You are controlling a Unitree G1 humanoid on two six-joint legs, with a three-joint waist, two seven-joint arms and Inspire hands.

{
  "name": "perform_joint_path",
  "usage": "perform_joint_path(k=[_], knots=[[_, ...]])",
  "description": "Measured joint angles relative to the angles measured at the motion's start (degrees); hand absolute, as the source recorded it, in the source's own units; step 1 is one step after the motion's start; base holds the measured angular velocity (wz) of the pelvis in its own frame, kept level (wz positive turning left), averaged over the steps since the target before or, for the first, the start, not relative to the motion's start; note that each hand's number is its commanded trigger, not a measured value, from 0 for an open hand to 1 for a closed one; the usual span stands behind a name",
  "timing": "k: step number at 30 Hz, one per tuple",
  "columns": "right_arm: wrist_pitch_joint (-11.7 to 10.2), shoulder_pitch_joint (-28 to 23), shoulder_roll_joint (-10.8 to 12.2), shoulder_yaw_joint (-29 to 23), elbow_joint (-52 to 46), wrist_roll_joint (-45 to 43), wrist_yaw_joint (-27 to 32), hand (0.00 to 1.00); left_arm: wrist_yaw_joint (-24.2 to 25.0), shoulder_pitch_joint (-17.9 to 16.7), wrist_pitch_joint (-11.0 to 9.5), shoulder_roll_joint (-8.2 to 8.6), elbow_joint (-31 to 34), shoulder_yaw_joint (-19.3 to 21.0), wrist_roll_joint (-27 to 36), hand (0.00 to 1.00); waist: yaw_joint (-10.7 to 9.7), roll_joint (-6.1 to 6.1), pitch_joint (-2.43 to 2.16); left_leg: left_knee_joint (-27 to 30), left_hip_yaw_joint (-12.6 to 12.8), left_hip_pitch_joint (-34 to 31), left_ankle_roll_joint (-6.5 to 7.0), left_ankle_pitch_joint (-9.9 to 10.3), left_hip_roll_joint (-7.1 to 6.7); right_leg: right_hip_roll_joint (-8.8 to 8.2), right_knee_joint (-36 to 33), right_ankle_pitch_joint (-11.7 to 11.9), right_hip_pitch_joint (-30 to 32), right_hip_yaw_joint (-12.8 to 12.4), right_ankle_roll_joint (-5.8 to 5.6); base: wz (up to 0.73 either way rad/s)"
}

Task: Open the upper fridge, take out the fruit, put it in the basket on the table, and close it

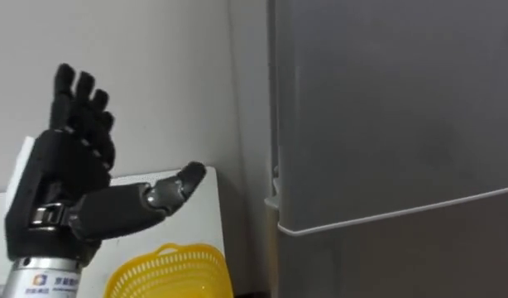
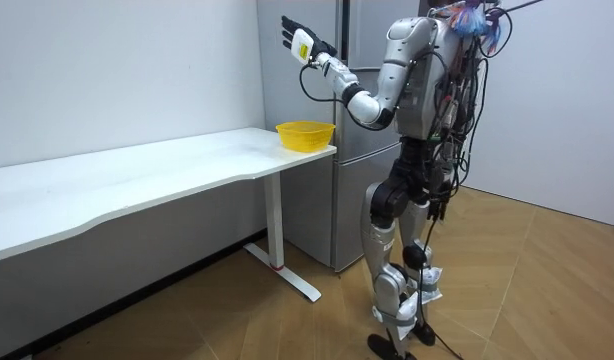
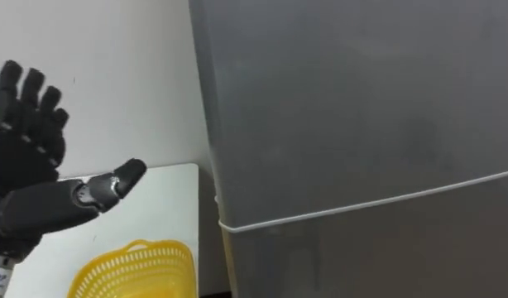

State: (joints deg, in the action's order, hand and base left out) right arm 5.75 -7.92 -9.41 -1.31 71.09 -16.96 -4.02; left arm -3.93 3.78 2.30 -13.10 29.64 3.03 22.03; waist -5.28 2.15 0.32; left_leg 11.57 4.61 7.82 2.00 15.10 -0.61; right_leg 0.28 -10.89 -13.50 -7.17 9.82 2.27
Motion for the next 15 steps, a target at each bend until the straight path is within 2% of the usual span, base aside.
perform_joint_path(k=[3, 5, 7, 12, 15], knots=[[0.2, 0.0, 0.0, 0.0, 0.2, 0.0, -0.6, 0.00, 3.9, 0.7, 0.5, 0.00, 0.0, 0.0, 0.0, 0.00, -0.9, -0.13, 0.09, -0.4, 0.1, 0.7, 0.00, 0.0, 0.01, 0.07, 0.0, 0.0, -0.4, -0.5, 0.00, -0.11], [0.4, 0.0, 0.0, 0.0, 0.3, 0.0, -0.9, 0.00, 6.1, 1.5, 0.9, -0.01, 0.0, -0.1, 0.0, 0.00, -0.9, 0.22, -0.07, -0.4, 0.0, 1.0, 0.00, 0.0, -0.01, 0.13, 0.2, 0.0, -0.7, -1.3, -0.01, -0.16], [0.6, 0.3, -0.2, 0.0, 0.5, -0.1, -1.0, 0.00, 8.4, 2.8, 1.4, -0.01, 0.1, -0.5, 0.0, 0.00, -1.1, 0.55, 0.00, -0.4, 0.0, 1.0, 0.00, 0.0, -0.08, 0.10, 0.2, 0.1, -0.7, -1.5, -0.18, -0.06], [0.8, 0.6, -0.5, 0.0, 0.8, -0.4, -1.2, 0.00, 11.3, 3.3, 1.7, -0.32, 0.1, -0.8, 1.0, 0.00, -1.0, 2.01, 0.11, -0.4, 0.1, 0.6, 0.00, 0.0, -0.11, 0.08, 0.1, 0.5, 0.2, -1.8, -0.43, 0.00], [1.3, 1.1, -0.5, 0.0, 1.4, -0.4, -2.3, 0.00, 12.6, 3.3, 2.5, -0.46, 0.1, -0.8, 1.0, 0.00, -1.0, 2.21, 0.03, -0.3, 0.2, 0.5, 0.02, 0.0, -0.11, 0.08, 0.0, 0.5, 0.4, -1.8, -0.44, 0.01]])
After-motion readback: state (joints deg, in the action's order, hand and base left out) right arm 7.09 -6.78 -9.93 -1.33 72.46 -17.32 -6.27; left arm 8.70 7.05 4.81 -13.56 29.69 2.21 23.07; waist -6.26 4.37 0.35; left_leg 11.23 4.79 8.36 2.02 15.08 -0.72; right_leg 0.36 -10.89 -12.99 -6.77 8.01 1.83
